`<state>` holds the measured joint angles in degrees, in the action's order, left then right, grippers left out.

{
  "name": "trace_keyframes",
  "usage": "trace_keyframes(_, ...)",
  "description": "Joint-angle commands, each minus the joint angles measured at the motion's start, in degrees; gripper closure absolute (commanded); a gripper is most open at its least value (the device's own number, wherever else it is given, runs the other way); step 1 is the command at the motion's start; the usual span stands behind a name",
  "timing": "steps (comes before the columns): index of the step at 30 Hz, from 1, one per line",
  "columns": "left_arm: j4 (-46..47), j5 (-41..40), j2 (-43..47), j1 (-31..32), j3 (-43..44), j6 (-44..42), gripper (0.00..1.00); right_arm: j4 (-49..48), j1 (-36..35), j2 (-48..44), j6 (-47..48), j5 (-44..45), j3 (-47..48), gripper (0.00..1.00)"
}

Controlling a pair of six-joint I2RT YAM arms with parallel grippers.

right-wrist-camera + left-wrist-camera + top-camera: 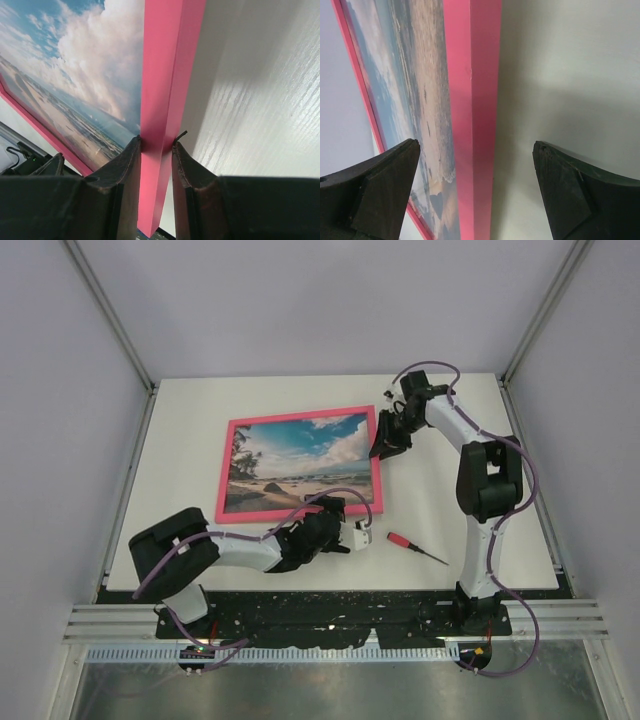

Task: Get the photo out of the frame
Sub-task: Turn over the photo frame at the center of the board.

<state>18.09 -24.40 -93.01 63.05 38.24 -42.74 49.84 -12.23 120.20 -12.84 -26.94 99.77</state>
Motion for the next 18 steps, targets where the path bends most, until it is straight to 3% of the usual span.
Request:
trace_keyframes(1, 11.43, -5.82, -2.17, 0.23, -1.23, -2.34, 0.00, 0.16, 0.01, -6.47, -1.05, -6.72, 2.63, 0.92)
trace_keyframes(7, 20.22, -10.13, -4.63, 0.32, -2.20, -5.24, 0.06, 0.25, 0.01, -7.00, -0.34, -6.28, 0.87, 0.92)
trace_keyframes(14, 24.10, -11.63, -5.07, 0.32, -3.17, -6.65, 0.26, 0.60, 0.19, -7.00, 0.27, -5.67, 0.08, 0.92)
trace_keyframes(18, 24.10, -11.19, -4.64, 0.32, -3.35, -6.39, 0.32, 0.78, 0.54, -6.47, 0.54, -5.93, -0.45, 0.92)
